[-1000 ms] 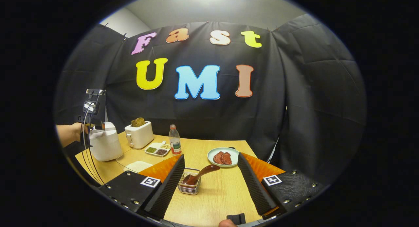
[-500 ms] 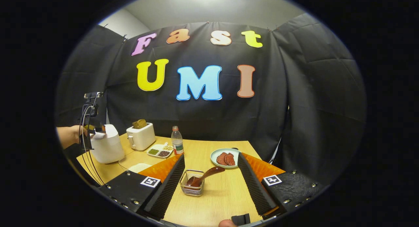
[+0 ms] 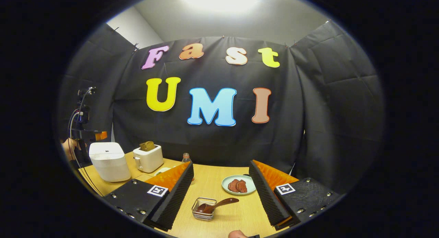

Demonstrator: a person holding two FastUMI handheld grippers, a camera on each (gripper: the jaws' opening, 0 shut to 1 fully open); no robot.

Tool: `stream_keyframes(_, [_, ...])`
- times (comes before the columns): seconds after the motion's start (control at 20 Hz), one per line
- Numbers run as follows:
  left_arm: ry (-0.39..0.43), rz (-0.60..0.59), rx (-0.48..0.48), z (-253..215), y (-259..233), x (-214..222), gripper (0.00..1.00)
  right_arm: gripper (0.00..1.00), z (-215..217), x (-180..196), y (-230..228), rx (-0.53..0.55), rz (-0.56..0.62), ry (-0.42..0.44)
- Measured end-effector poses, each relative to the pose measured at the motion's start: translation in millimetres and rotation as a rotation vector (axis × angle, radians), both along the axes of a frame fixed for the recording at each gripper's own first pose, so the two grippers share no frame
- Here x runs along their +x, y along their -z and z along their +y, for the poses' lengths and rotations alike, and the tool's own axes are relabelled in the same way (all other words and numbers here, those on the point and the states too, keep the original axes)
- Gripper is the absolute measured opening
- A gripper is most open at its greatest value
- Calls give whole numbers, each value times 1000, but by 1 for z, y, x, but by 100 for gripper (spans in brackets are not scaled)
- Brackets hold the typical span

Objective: Close the left gripper, press the button to open the rice cooker; take a wooden spoon from the chopstick holder with the right hand, scoop a spoonful of rice and pour it into the rice cooker, then put the wooden spoon back into the chopstick holder.

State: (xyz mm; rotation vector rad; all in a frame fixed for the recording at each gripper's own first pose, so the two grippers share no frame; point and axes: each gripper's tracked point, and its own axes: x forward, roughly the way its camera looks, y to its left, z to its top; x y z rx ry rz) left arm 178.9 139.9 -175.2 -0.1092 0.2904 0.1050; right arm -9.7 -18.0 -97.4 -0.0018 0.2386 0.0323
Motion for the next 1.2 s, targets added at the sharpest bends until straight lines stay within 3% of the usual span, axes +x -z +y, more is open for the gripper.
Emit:
stream_keyframes(0.05, [31,-29,12,-8,-15,-6,94,99,2,2,-5,15,-5,5])
stream_keyframes(0.2, [75,-117,43,-22,-55,-24,97,98,7,7,-21,58,-46,29])
stream_keyframes(0.55, [193,-231,-23,-74,-106,-81,99,98,26,10,-47,75,-131,17])
stream_keyframes(1.2, [193,-199,23,-90,-96,-113,97,98,44,4,-36,117,-117,45])
